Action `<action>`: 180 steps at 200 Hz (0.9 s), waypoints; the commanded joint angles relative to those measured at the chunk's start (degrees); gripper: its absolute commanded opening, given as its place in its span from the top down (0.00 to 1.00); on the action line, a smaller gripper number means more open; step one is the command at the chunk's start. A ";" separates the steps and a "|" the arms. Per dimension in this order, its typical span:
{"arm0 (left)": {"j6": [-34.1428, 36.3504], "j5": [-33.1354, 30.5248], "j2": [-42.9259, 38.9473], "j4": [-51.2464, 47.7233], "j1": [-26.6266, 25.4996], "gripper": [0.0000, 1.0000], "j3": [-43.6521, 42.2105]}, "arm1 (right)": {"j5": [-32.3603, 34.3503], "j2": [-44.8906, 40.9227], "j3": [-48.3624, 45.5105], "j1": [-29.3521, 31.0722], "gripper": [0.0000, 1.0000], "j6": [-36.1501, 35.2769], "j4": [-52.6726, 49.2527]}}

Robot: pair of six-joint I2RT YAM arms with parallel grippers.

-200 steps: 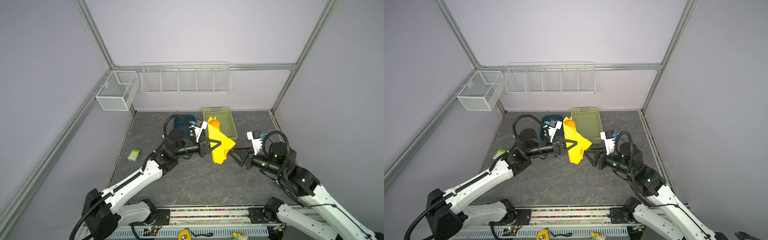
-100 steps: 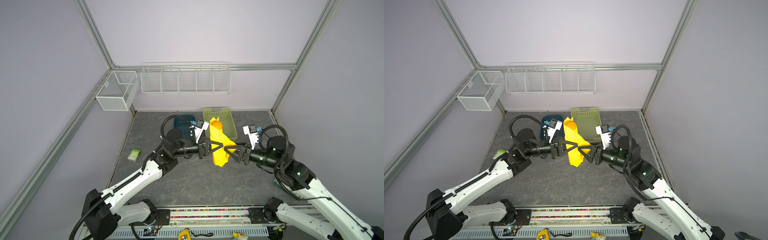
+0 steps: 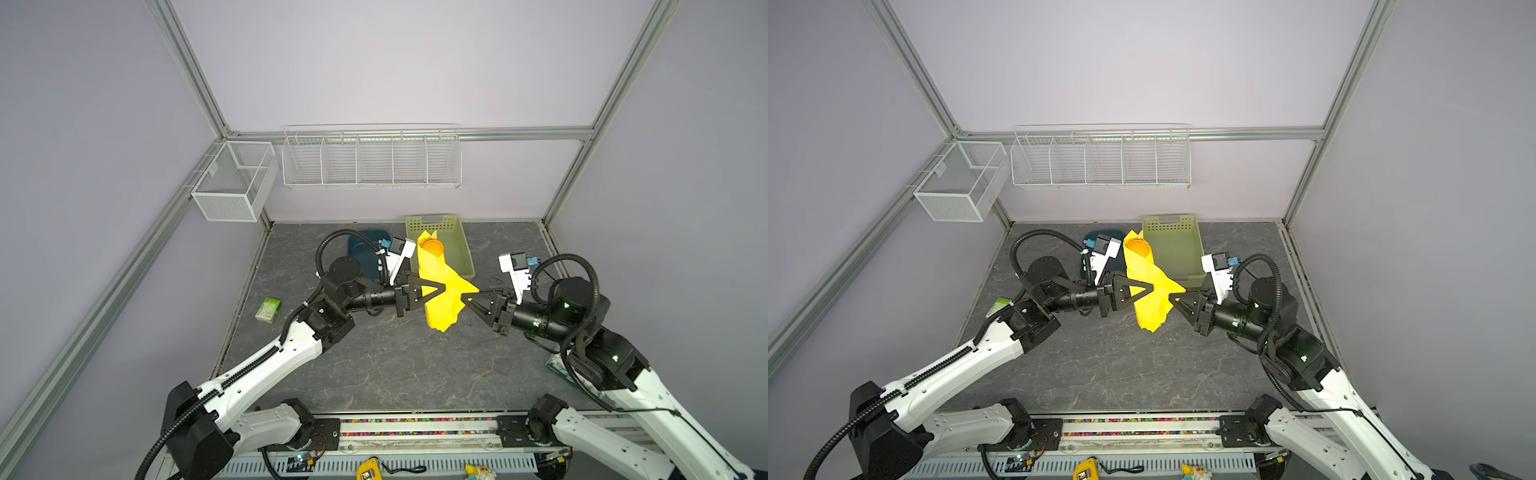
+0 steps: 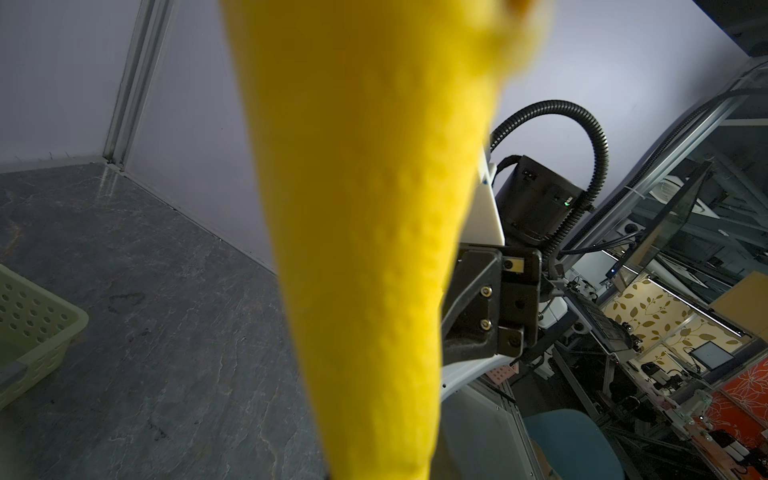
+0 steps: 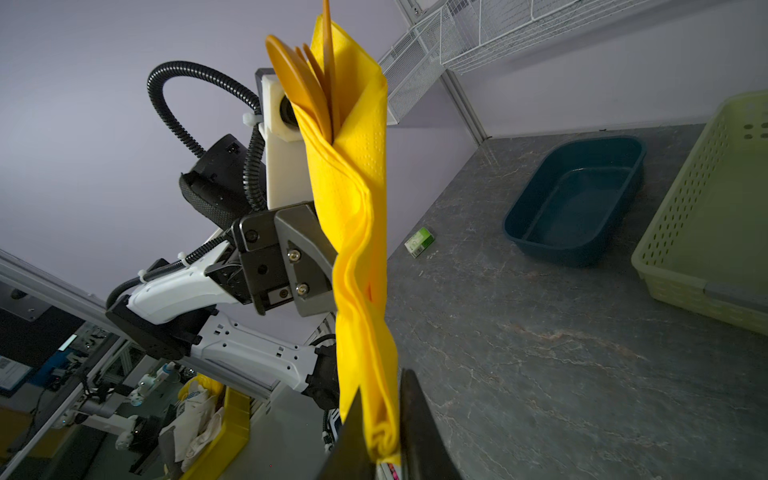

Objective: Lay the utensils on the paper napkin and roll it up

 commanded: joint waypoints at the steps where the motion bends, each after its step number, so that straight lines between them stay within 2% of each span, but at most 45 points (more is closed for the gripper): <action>1: 1.53 -0.04 -0.87 -0.37 -0.10 1.00 2.51 | 2.53 -0.70 2.46 -0.63 0.93 -1.59 -2.42; 59: 3.25 -0.57 -1.90 -2.40 -0.11 1.00 2.77 | 7.10 0.80 5.83 -1.91 0.94 -4.13 -9.37; 92: 0.77 0.59 -2.53 2.85 -0.12 1.00 1.42 | 10.42 2.17 5.30 -2.32 0.94 -3.53 -12.05; 121: 0.24 -0.16 -1.97 3.30 -0.08 1.00 0.97 | 9.72 3.08 6.11 -2.27 0.88 -3.43 -10.33; 136: 1.78 -2.39 -1.31 -0.68 -0.01 1.00 1.98 | 8.18 3.72 6.40 -2.30 0.79 -3.51 -9.30; 150: 4.91 -7.13 -0.43 -7.50 0.00 1.00 4.02 | 8.23 4.76 7.39 -2.31 0.72 -4.58 -11.16; 162: 7.49 -10.87 0.29 -12.50 0.08 1.00 5.80 | 9.61 5.10 8.64 -2.35 0.69 -5.48 -13.21; 180: 8.72 -13.80 0.99 -15.00 0.62 1.00 7.05 | 10.24 4.19 9.42 -2.30 0.68 -5.61 -12.79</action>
